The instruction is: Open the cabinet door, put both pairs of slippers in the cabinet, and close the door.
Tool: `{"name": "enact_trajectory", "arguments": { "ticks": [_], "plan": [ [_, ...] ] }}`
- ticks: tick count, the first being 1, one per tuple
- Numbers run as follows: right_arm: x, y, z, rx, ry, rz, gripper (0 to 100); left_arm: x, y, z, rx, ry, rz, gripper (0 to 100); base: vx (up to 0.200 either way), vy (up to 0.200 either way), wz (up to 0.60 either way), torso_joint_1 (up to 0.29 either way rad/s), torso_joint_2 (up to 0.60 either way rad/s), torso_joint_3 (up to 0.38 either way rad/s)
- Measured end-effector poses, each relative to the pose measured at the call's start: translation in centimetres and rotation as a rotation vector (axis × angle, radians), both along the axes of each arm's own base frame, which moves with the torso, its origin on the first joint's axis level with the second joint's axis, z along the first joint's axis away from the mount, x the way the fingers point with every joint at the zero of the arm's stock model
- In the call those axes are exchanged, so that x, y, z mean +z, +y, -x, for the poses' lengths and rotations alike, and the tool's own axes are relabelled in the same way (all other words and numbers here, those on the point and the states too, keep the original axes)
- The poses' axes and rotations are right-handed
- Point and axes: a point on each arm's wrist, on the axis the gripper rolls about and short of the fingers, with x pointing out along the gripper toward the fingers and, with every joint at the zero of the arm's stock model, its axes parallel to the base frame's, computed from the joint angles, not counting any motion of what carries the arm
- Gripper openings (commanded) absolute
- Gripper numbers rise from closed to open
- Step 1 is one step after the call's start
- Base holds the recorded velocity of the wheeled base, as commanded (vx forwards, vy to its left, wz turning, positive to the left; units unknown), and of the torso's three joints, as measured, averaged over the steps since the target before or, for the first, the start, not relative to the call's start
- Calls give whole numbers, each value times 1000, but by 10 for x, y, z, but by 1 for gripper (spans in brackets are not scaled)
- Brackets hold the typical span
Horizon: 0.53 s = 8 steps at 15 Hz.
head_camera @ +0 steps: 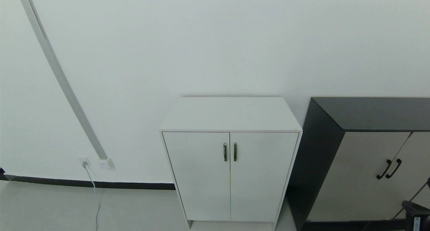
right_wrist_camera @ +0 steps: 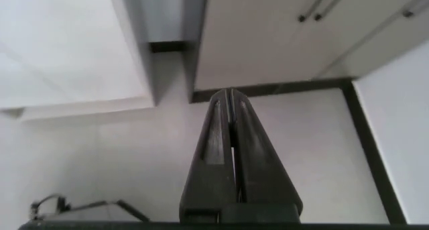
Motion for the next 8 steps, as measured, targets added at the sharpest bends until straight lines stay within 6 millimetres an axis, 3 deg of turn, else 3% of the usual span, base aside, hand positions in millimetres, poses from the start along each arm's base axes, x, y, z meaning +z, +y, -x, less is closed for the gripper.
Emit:
{"name": "enact_trajectory", "arguments": {
  "ticks": [4, 8],
  "plan": [
    [-2, -8, 42, 137, 55, -23, 0, 0, 0, 0, 0, -1, 0, 0, 0, 0, 0, 0, 0, 0],
    [-3, -8, 65, 158, 18, -27, 0, 0, 0, 0, 0, -1, 0, 0, 0, 0, 0, 0, 0, 0]
  ]
}}
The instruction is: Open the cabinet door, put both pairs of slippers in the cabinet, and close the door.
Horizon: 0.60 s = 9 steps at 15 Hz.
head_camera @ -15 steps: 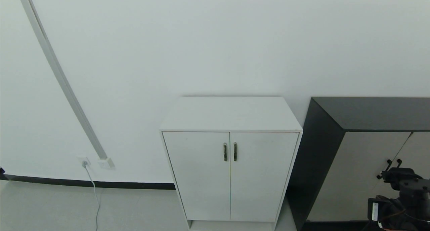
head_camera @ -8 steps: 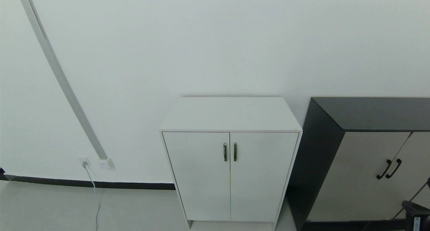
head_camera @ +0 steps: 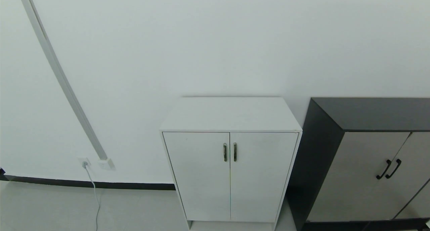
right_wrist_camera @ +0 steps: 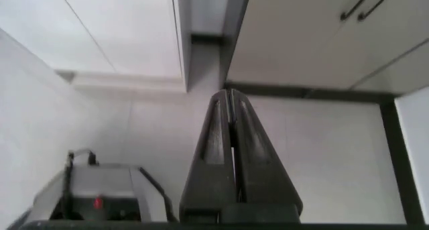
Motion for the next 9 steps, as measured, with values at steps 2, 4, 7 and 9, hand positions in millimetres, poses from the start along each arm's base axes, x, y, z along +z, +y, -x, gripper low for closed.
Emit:
{"name": "enact_trajectory", "arguments": {
  "ticks": [2, 4, 7, 9],
  "plan": [
    [5, 0, 8, -6, -87, 1, 0, 0, 0, 0, 0, 0, 1, 0, 0, 0, 0, 0, 0, 0],
    [8, 0, 19, -11, -171, 2, 0, 0, 0, 0, 0, 0, 1, 0, 0, 0, 0, 0, 0, 0],
    [2, 0, 42, -22, -245, 3, 0, 0, 0, 0, 0, 1, 2, 0, 0, 0, 0, 0, 0, 0],
    [-1, -1, 57, -41, -278, 6, 0, 0, 0, 0, 0, 1, 5, 0, 0, 0, 0, 0, 0, 0]
  ]
}}
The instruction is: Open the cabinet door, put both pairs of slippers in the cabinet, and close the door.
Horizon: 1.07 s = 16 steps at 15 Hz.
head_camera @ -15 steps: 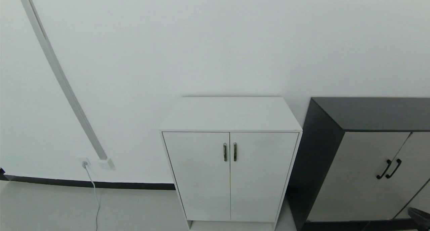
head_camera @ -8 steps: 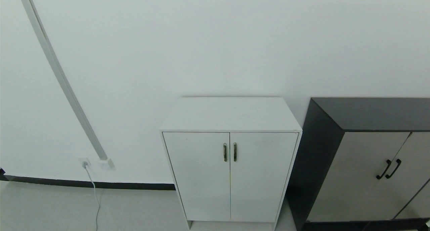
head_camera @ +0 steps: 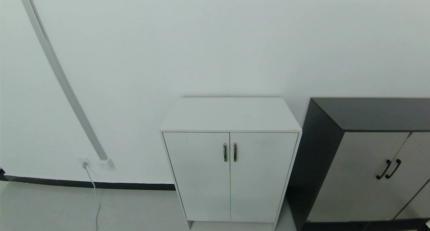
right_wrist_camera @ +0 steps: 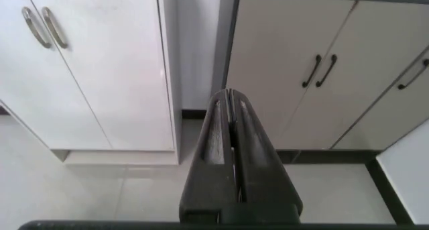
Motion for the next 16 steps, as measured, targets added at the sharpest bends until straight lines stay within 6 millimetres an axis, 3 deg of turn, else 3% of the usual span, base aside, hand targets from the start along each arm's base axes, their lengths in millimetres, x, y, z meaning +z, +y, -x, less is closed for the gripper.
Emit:
{"name": "enact_trajectory", "arguments": {
  "ticks": [4, 8, 16],
  "plan": [
    [10, 0, 16, -10, -142, -35, 0, 0, 0, 0, 1, 0, 1, 0, 0, 0, 0, 0, 0, 0],
    [-9, 0, 20, 1, -166, -50, 0, 0, 0, 0, 0, -1, 1, 0, 0, 0, 0, 0, 0, 0],
    [-19, 2, 17, 77, -163, -56, 0, 0, 0, 0, 0, 0, 1, 0, 0, 0, 0, 0, 0, 0]
  ]
}}
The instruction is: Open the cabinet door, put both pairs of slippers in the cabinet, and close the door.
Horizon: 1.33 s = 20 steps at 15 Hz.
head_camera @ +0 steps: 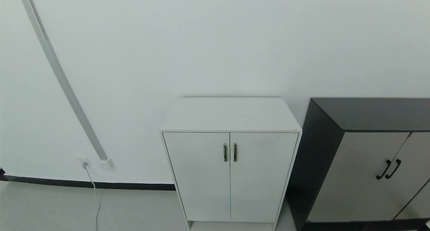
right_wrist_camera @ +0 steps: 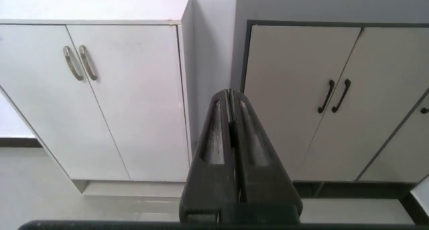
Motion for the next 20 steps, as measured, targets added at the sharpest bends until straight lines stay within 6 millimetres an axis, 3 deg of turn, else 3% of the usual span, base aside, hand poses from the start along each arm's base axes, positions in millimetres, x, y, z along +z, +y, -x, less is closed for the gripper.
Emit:
{"name": "enact_trajectory", "arguments": {
  "ticks": [6, 20],
  "plan": [
    [0, 1, -3, -38, 45, -5, 0, 0, 0, 0, 0, 0, 2, 0, 0, 0, 0, 0, 0, 0],
    [0, -1, 1, -63, -26, -127, 0, 0, 0, 0, 0, -1, -4, 0, 0, 0, 0, 0, 0, 0]
  ]
}}
